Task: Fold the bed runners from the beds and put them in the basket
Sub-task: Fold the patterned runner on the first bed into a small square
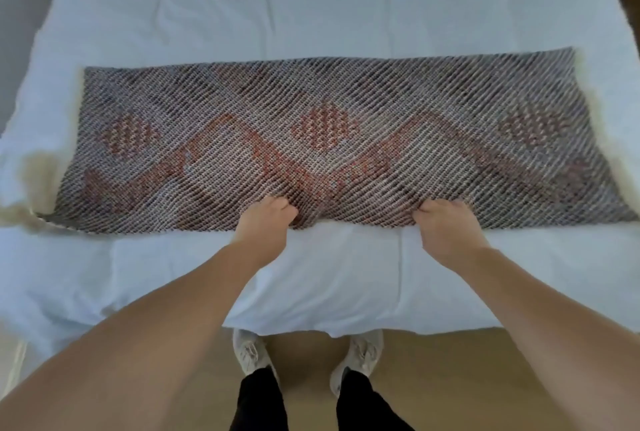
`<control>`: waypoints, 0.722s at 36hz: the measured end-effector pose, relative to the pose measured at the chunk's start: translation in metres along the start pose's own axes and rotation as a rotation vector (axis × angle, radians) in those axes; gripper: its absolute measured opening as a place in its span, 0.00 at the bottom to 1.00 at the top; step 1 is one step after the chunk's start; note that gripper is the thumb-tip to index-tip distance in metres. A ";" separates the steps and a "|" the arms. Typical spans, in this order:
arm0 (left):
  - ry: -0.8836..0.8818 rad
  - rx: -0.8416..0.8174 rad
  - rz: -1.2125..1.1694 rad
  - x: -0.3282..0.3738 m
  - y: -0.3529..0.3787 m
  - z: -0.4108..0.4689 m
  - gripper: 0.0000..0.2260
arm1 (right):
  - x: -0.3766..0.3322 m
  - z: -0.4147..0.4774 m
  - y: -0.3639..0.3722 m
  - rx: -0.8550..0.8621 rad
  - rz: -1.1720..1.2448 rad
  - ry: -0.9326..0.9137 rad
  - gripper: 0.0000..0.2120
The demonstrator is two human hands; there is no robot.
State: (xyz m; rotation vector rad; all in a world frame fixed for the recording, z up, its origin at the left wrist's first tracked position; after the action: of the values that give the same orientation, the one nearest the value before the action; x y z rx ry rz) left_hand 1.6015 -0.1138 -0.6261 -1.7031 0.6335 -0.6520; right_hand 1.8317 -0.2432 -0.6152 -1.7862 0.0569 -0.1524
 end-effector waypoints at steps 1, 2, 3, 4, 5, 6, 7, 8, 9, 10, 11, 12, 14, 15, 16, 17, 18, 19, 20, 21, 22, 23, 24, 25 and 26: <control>0.014 -0.028 0.001 0.000 0.003 -0.005 0.19 | 0.000 -0.005 0.006 -0.037 -0.004 -0.018 0.13; 0.012 -0.047 -0.001 -0.001 0.005 -0.009 0.21 | 0.000 -0.008 0.008 -0.047 0.003 -0.022 0.14; -0.008 -0.048 -0.003 -0.004 0.004 -0.012 0.23 | 0.000 -0.009 0.008 -0.047 0.013 -0.020 0.16; -0.036 -0.031 0.002 -0.008 0.002 -0.015 0.25 | -0.001 -0.007 0.008 -0.036 0.001 -0.023 0.18; -0.061 0.006 0.018 -0.012 -0.001 -0.018 0.26 | -0.002 -0.004 0.008 -0.027 -0.027 -0.026 0.22; -0.077 0.057 0.046 -0.018 -0.005 -0.020 0.27 | -0.003 0.001 0.007 -0.021 -0.059 -0.018 0.26; -0.092 0.094 0.083 -0.026 -0.007 -0.022 0.27 | -0.004 0.005 0.006 -0.010 -0.083 -0.001 0.30; -0.112 0.116 0.114 -0.036 -0.006 -0.023 0.28 | -0.003 0.008 0.006 0.002 -0.102 0.027 0.33; -0.142 0.123 0.138 -0.048 -0.003 -0.025 0.29 | 0.000 0.010 0.009 0.002 -0.115 0.059 0.36; -0.172 0.118 0.160 -0.060 0.001 -0.027 0.30 | 0.003 0.012 0.012 0.001 -0.128 0.087 0.37; -0.189 0.109 0.172 -0.069 0.005 -0.028 0.32 | 0.008 0.012 0.015 -0.003 -0.141 0.113 0.37; -0.182 0.102 0.174 -0.074 0.008 -0.028 0.32 | 0.014 0.011 0.019 -0.009 -0.149 0.137 0.37; -0.129 0.092 0.161 -0.076 0.017 -0.025 0.32 | 0.026 0.006 0.027 -0.034 -0.147 0.171 0.36; -0.115 0.081 0.143 -0.075 0.021 -0.023 0.31 | 0.032 0.002 0.033 -0.057 -0.143 0.172 0.35; -0.122 0.059 0.114 -0.075 0.026 -0.019 0.31 | 0.037 -0.001 0.039 -0.082 -0.134 0.171 0.33; -0.149 0.033 0.087 -0.077 0.029 -0.015 0.30 | 0.042 -0.002 0.043 -0.101 -0.124 0.163 0.32; -0.177 0.006 0.071 -0.077 0.031 -0.011 0.30 | 0.046 -0.003 0.045 -0.114 -0.109 0.158 0.32; -0.194 -0.013 0.065 -0.077 0.033 -0.009 0.29 | 0.050 -0.004 0.046 -0.120 -0.088 0.157 0.32; -0.200 -0.021 0.062 -0.075 0.033 -0.009 0.29 | 0.054 -0.005 0.045 -0.121 -0.070 0.156 0.32; -0.199 -0.029 0.060 -0.074 0.033 -0.011 0.29 | 0.059 -0.008 0.043 -0.125 -0.048 0.165 0.32; -0.197 -0.043 0.057 -0.074 0.032 -0.015 0.29 | 0.064 -0.013 0.040 -0.129 -0.029 0.179 0.32; -0.198 -0.059 0.051 -0.075 0.031 -0.019 0.30 | 0.068 -0.019 0.037 -0.137 -0.020 0.183 0.32; -0.198 -0.083 0.047 -0.075 0.029 -0.024 0.31 | 0.071 -0.025 0.035 -0.150 -0.013 0.179 0.32; -0.191 -0.113 0.054 -0.074 0.028 -0.030 0.31 | 0.072 -0.030 0.035 -0.175 0.003 0.170 0.32; -0.182 -0.143 0.077 -0.071 0.026 -0.035 0.32 | 0.071 -0.035 0.036 -0.205 0.024 0.155 0.32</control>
State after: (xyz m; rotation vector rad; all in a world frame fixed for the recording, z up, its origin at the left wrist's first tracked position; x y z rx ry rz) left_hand 1.5249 -0.0924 -0.6517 -1.8370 0.6250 -0.3999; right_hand 1.8985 -0.2931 -0.6375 -1.9745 0.2118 -0.2755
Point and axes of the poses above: each hand's wrist, its own z-axis towards the middle knuckle, its own y-axis out of the palm, x = y × z, the point moved 8 cm from there along z, towards the middle knuckle, and after that the axes turned 12 degrees about x, right-handed, at the moved point
